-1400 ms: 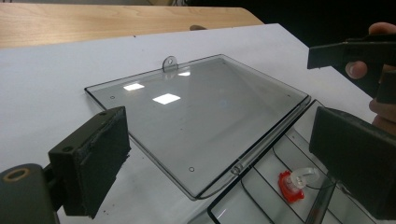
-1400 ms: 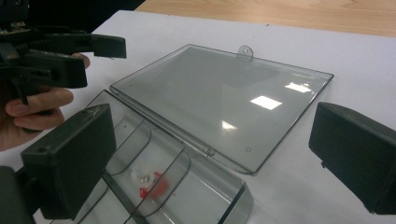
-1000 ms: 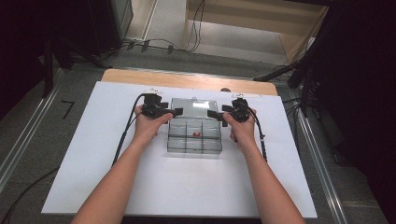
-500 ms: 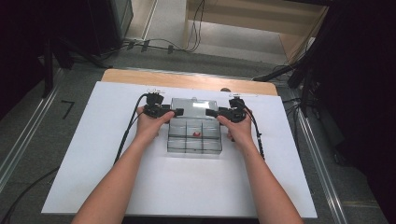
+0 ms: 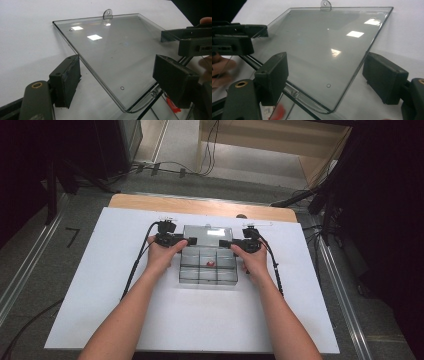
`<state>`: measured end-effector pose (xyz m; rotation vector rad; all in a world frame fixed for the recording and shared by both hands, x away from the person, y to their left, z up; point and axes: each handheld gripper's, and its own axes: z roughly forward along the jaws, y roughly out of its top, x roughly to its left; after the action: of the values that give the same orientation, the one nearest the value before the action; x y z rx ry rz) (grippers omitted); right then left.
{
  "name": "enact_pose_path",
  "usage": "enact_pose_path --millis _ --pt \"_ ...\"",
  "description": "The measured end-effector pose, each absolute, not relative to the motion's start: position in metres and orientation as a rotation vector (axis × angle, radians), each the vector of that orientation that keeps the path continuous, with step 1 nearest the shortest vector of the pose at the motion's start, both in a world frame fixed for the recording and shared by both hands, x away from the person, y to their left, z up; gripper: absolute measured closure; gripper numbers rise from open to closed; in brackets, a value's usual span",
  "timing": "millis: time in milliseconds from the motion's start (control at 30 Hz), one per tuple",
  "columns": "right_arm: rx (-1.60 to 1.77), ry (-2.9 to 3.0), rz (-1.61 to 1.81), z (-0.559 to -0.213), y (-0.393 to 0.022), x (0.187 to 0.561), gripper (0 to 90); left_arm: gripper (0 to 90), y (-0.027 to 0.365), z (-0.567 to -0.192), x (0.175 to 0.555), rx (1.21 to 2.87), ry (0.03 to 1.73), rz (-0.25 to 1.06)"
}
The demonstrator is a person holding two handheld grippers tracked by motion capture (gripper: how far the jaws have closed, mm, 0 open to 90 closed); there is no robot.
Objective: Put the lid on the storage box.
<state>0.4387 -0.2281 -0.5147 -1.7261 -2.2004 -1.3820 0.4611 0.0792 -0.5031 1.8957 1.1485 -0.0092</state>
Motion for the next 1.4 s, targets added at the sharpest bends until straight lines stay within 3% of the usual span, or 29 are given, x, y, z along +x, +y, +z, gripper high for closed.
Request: enact_pose_path --millis 300,600,800,1400 --pt "-1.730 -2.141 -1.388 -0.518 -0.228 0.440 25.1 27.1 0.081 -0.506 0.462 1.872 1.177 -0.037" --pt "-1.705 -2.148 -1.459 -0.513 -0.231 0.437 39.7 40.9 0.079 -0.503 0.461 1.836 1.138 -0.059" --pt "-1.691 -2.214 -1.505 -0.509 -0.231 0.433 42.9 45.9 0.079 -0.500 0.460 1.831 1.114 -0.058" --pt "-1.615 -2.303 -1.667 -0.498 -0.242 0.419 64.6 66.3 0.091 -0.490 0.454 1.793 1.021 -0.030"
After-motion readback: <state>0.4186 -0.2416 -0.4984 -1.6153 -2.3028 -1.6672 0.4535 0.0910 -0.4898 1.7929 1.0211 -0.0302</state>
